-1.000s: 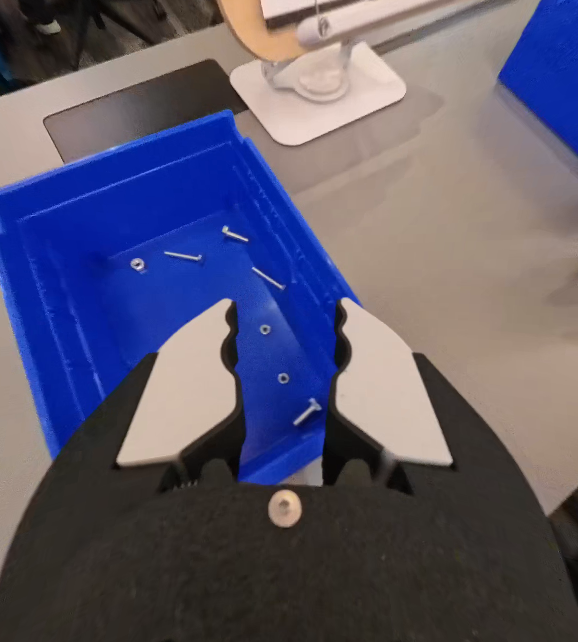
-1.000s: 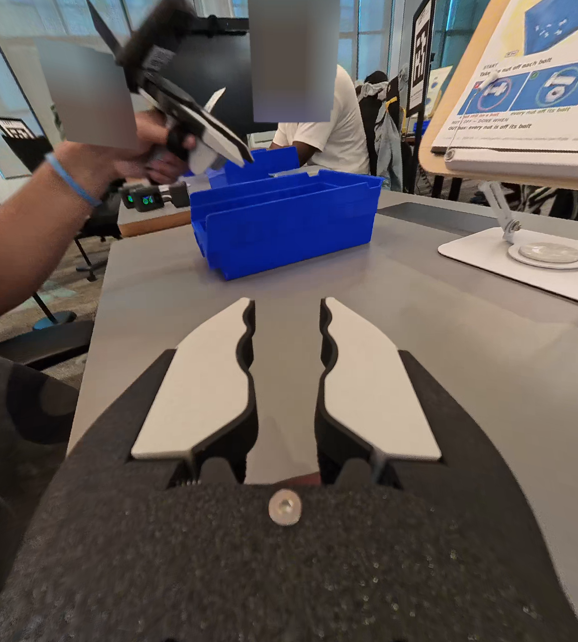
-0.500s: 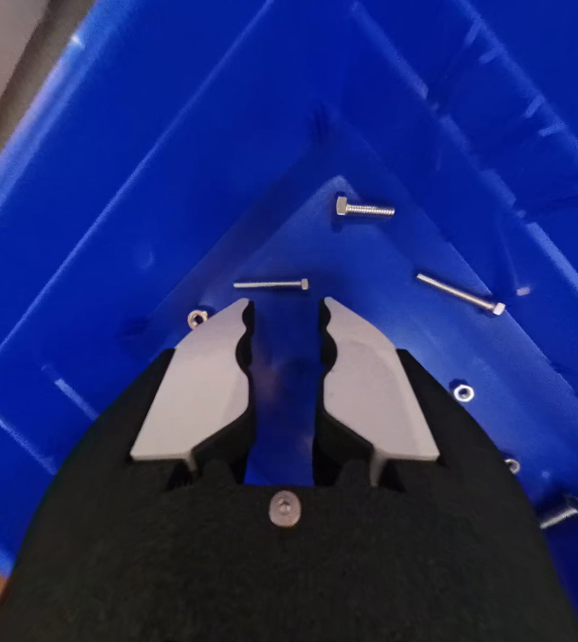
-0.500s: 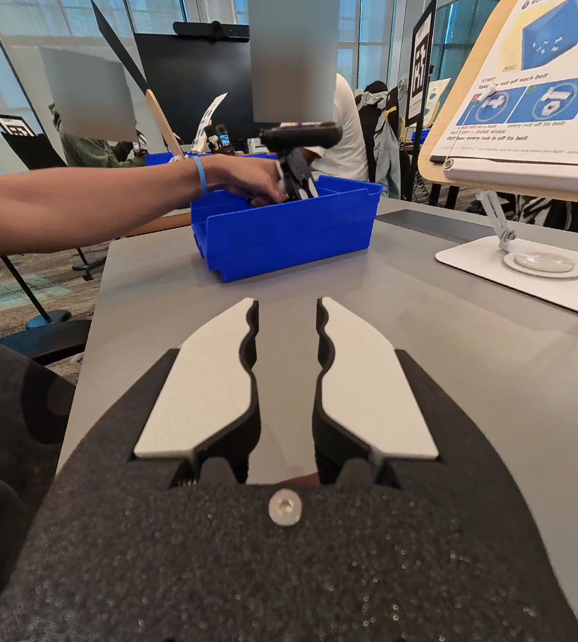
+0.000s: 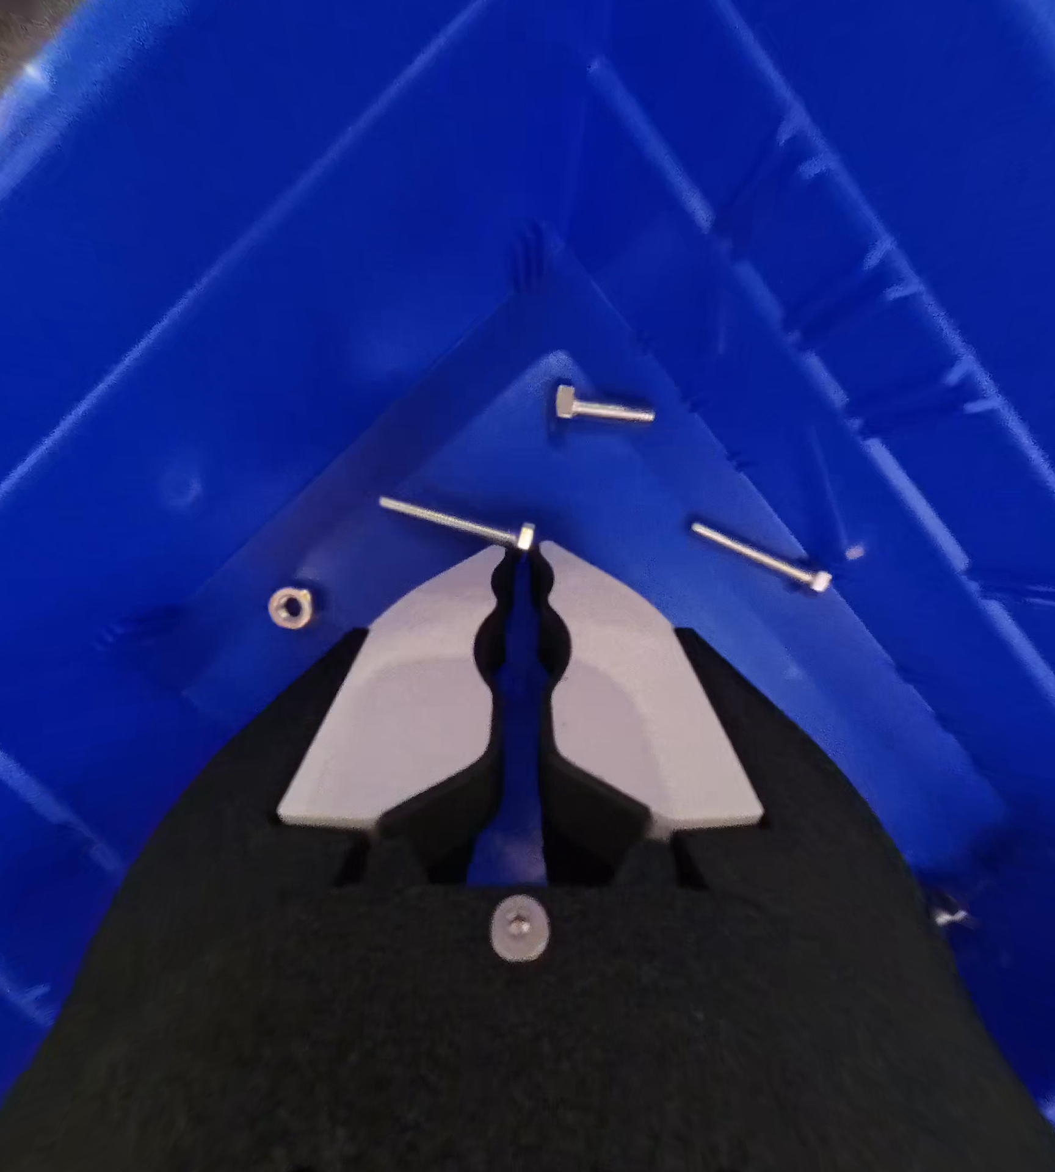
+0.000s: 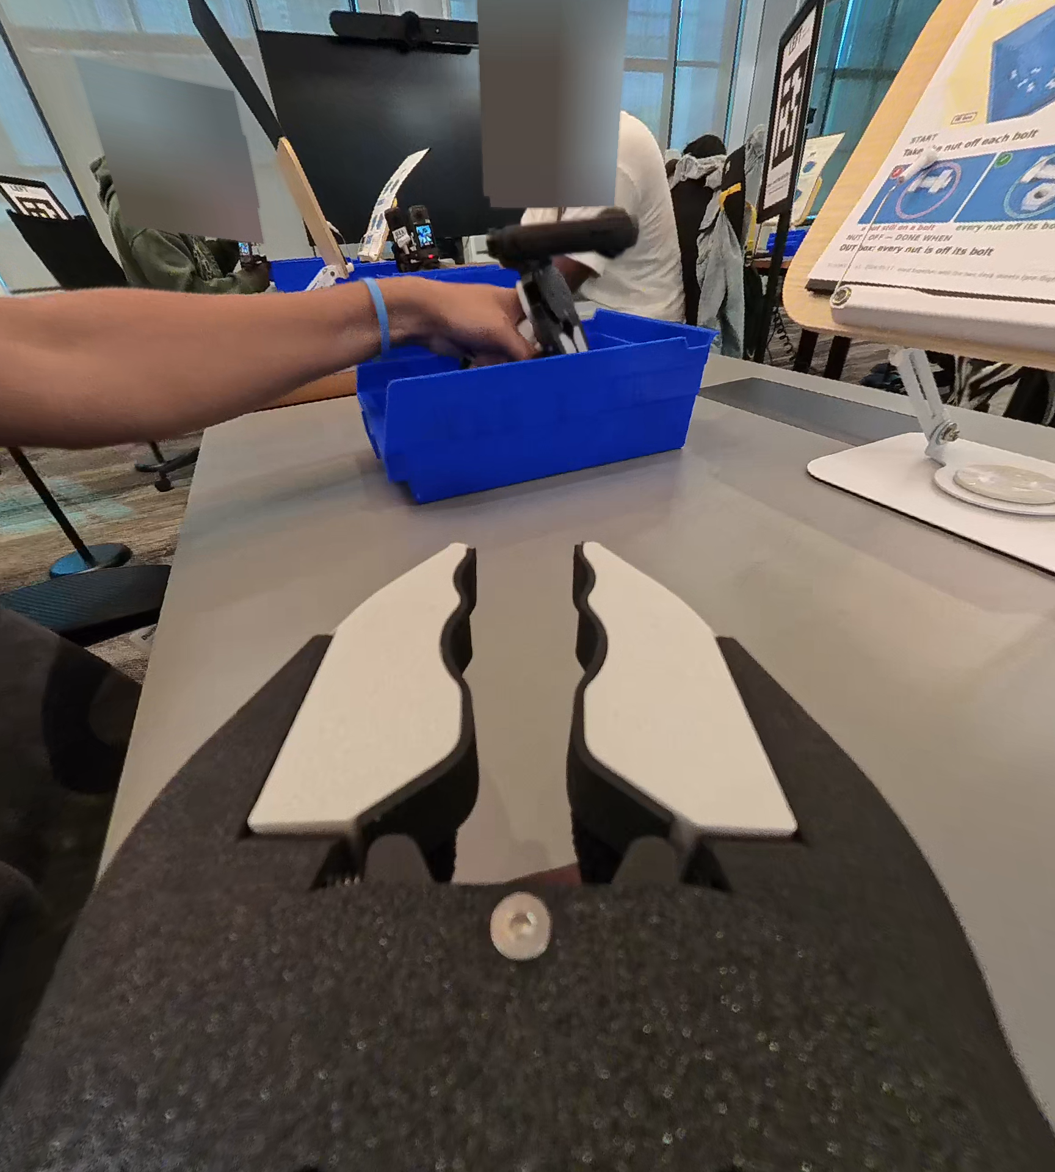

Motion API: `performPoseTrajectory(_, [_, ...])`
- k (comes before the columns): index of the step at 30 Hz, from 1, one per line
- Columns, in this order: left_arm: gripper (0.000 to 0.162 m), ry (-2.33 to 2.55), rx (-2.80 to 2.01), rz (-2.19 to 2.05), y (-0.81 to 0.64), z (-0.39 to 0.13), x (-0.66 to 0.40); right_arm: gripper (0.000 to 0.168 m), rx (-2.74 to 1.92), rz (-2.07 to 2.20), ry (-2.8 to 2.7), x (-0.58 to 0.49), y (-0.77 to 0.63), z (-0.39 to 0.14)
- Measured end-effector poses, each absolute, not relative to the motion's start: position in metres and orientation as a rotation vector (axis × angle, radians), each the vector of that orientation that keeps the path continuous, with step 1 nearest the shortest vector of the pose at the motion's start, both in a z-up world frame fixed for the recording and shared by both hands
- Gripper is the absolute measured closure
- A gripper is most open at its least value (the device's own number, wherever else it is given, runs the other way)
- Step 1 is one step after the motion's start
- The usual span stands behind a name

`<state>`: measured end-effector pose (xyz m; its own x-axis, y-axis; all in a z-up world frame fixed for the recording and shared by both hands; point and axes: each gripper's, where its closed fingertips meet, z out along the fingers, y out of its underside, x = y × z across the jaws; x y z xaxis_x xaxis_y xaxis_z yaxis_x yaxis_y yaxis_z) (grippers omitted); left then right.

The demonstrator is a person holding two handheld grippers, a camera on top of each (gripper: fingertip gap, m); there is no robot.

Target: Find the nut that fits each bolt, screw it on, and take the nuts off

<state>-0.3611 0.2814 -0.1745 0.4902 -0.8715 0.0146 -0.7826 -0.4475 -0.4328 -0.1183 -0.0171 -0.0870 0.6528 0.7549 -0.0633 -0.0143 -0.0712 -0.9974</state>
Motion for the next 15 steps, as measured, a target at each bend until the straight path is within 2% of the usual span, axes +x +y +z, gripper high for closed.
performPoseTrajectory(1, [0.157,1.334,-2.353,-0.375,0.277,-0.164,-0.357,0.14,-1.534,0.72,-0.635,-0.118,-0.016,-0.088])
performPoseTrajectory(5, [0.158,1.099,-2.262,-0.639,0.242,-0.099,-0.324,0.138,-1.576,0.696,-0.654,-0.119,-0.005,-0.092])
performPoseTrajectory(9, [0.158,1.146,-2.205,-0.895,0.171,-0.049,-0.267,0.137,-1.635,0.435,-0.768,-0.124,0.019,-0.097])
performPoseTrajectory(13, [0.158,1.256,-2.172,-1.21,0.104,-0.03,-0.207,0.136,-1.505,0.364,-0.776,-0.137,0.036,-0.076])
performPoseTrajectory(15, [0.158,1.282,-2.208,-1.246,0.086,-0.04,-0.188,0.136,-1.523,0.348,-0.761,-0.136,0.04,-0.082])
